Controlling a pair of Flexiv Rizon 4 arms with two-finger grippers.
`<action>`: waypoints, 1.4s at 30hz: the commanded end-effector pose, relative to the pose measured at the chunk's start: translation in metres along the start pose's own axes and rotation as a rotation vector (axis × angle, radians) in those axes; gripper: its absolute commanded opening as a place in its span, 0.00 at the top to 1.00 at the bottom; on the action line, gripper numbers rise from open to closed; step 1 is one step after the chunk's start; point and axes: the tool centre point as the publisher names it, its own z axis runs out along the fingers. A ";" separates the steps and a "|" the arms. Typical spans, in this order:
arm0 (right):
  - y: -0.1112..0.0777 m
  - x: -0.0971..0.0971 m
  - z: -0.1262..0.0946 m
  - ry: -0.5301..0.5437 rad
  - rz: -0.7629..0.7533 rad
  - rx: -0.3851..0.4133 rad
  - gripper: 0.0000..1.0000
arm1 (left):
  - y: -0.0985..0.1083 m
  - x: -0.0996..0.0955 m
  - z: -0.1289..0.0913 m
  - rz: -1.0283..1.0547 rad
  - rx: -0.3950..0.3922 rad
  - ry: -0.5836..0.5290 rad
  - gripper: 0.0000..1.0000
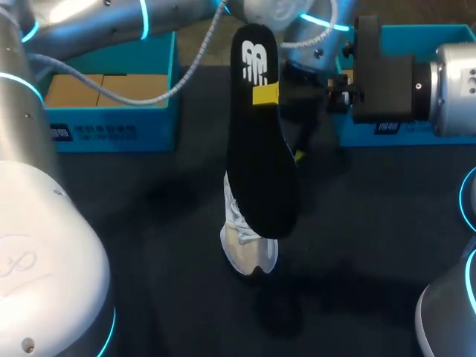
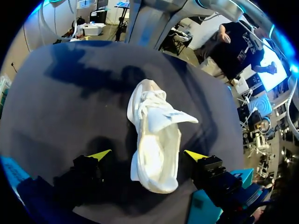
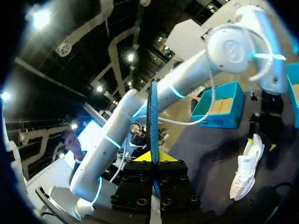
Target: Take the shoe out of the shoebox, open the shoe tongue, remove and reinsert the insole, then place the shoe into the shoebox
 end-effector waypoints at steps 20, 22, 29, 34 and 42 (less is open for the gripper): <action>0.095 -0.070 -0.033 -0.120 0.121 -0.039 1.00 | -0.009 0.087 -0.026 0.048 0.001 -0.389 0.00; 0.100 -0.076 -0.036 -0.123 0.141 -0.036 1.00 | -0.009 0.087 -0.026 0.048 0.001 -0.389 0.00; 0.111 -0.102 -0.044 -0.142 0.234 -0.003 1.00 | -0.009 0.087 -0.026 0.048 0.001 -0.389 0.00; 0.116 -0.119 -0.047 -0.154 0.283 0.015 1.00 | -0.009 0.087 -0.026 0.048 0.001 -0.389 0.00; 0.120 -0.152 -0.051 -0.166 0.384 -0.002 1.00 | -0.011 0.086 -0.023 0.044 -0.007 -0.432 0.00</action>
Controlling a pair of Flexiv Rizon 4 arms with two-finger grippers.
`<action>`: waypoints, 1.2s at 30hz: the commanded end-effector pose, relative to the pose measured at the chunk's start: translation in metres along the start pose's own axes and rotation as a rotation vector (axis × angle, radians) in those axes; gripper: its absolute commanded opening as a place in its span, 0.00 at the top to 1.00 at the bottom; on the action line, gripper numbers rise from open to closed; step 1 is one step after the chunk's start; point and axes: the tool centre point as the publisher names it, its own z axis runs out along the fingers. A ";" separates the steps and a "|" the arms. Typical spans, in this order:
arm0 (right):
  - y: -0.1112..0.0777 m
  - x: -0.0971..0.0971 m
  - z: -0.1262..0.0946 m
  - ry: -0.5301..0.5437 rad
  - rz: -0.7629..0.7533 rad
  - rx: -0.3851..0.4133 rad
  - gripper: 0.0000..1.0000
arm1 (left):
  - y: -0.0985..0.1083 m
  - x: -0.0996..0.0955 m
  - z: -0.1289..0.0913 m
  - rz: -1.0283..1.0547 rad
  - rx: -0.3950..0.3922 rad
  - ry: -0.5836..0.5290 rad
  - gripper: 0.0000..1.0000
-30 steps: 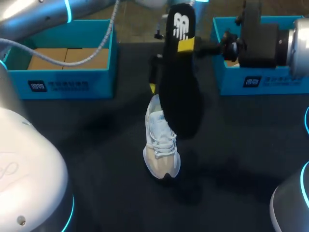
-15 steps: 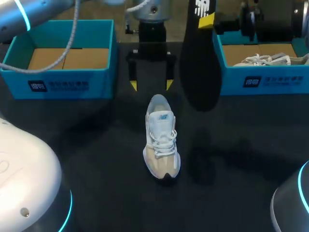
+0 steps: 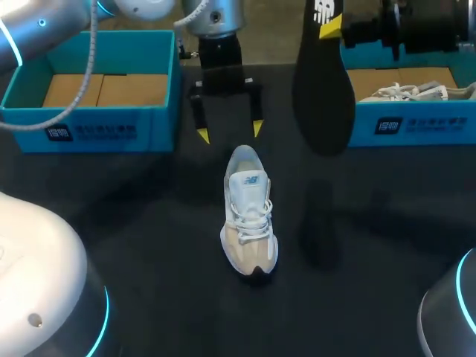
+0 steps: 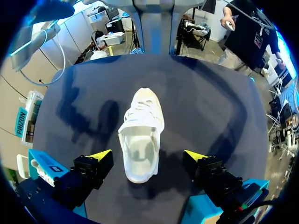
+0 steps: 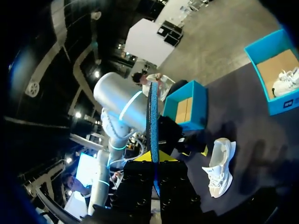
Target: Take the shoe out of the shoebox, open the shoe tongue, remove and reinsert the insole, then place the shoe into the shoebox
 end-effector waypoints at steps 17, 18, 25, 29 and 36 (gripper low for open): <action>0.017 -0.061 0.011 -0.036 0.242 0.010 1.00 | -0.017 0.004 -0.018 0.015 -0.136 -0.612 0.00; 0.018 -0.063 0.011 -0.039 0.253 0.014 1.00 | -0.019 0.005 -0.023 0.023 -0.144 -0.642 0.00; 0.029 -0.071 0.016 0.008 0.350 0.012 1.00 | -0.033 0.008 -0.052 0.076 -0.194 -0.791 0.00; 0.033 -0.072 0.023 0.025 0.406 0.023 1.00 | -0.037 0.007 -0.064 0.098 -0.223 -0.864 0.00; 0.032 -0.075 0.039 0.074 0.479 0.008 1.00 | -0.043 -0.001 -0.081 0.145 -0.253 -0.980 0.00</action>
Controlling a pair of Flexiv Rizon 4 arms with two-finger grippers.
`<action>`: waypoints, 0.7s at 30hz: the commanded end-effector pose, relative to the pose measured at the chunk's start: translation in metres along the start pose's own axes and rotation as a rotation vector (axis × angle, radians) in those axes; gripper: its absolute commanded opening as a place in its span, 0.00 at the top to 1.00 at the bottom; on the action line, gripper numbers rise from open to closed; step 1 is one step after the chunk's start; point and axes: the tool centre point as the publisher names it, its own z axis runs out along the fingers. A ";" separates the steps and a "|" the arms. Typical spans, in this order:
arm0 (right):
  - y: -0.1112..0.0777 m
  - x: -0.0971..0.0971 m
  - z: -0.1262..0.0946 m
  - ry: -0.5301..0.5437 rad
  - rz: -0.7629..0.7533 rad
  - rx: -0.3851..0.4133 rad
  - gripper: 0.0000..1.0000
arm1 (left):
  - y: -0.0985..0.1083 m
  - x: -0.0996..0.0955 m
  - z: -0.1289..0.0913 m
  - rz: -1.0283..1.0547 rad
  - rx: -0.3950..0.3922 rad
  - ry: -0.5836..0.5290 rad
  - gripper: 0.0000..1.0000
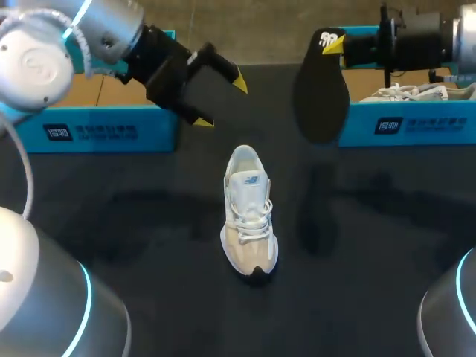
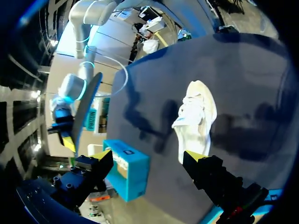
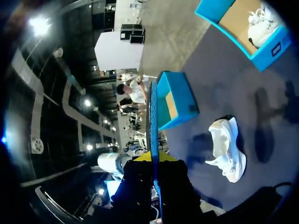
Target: Take the shoe out of the shoebox, open the shoe tongue, remove and reinsert the insole, then place the shoe into the shoebox
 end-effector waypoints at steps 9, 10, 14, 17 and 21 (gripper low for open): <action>-0.008 -0.008 0.045 0.046 0.100 0.048 1.00 | -0.002 -0.024 -0.008 0.090 -0.060 -0.355 0.00; -0.009 -0.009 0.048 0.051 0.107 0.049 1.00 | -0.002 -0.028 -0.010 0.102 -0.064 -0.381 0.00; -0.010 -0.009 0.059 0.083 0.135 0.038 1.00 | 0.000 -0.039 -0.012 0.141 -0.069 -0.436 0.00; -0.011 -0.010 0.064 0.100 0.155 0.034 1.00 | 0.000 -0.045 -0.013 0.158 -0.070 -0.467 0.00; -0.014 -0.010 0.071 0.122 0.170 0.028 1.00 | 0.000 -0.052 -0.013 0.175 -0.062 -0.503 0.00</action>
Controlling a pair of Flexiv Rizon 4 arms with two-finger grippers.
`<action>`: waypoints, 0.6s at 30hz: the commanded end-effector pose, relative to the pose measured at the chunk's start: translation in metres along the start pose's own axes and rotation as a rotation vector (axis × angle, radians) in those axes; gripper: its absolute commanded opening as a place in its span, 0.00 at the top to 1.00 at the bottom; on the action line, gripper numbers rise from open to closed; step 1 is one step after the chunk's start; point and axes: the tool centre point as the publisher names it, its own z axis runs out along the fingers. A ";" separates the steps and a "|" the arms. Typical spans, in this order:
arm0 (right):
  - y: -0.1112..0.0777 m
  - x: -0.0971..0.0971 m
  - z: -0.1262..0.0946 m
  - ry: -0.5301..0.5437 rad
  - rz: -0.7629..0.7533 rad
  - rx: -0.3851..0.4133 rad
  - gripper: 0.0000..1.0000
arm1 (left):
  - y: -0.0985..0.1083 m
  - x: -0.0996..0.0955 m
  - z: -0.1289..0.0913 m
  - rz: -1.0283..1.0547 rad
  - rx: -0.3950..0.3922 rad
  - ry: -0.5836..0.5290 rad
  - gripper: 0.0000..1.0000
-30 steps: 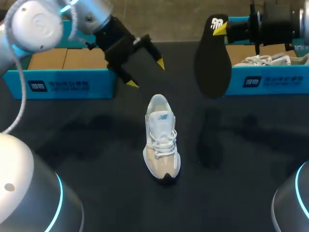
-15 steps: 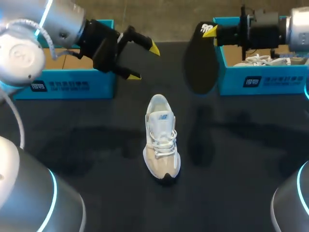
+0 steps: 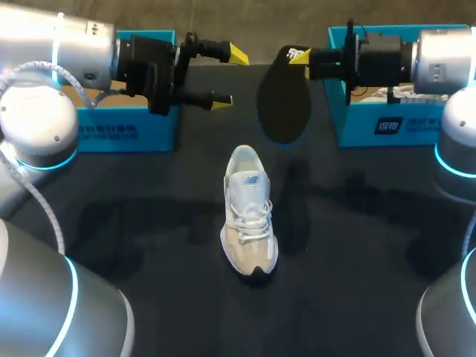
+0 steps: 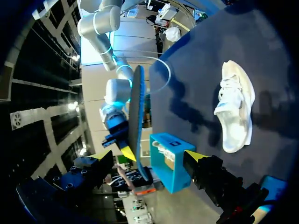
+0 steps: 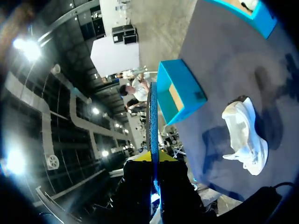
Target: Take the shoe out of the shoebox, open the shoe tongue, remove and reinsert the insole, then place the shoe into the shoebox
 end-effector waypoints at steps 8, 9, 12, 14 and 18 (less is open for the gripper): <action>-0.008 -0.005 0.029 0.042 0.007 0.005 1.00 | 0.007 -0.007 0.013 0.030 0.031 -0.137 0.00; -0.007 -0.005 0.030 0.044 0.006 0.009 1.00 | 0.007 -0.007 0.014 0.030 0.034 -0.139 0.01; -0.007 -0.005 0.034 0.041 0.003 0.019 1.00 | 0.008 -0.008 0.019 0.034 0.048 -0.151 0.09; -0.007 -0.003 0.037 0.039 0.001 0.022 1.00 | 0.008 -0.010 0.022 0.037 0.056 -0.161 0.14; -0.006 -0.003 0.042 0.037 0.000 0.030 1.00 | 0.008 -0.011 0.026 0.039 0.065 -0.172 0.27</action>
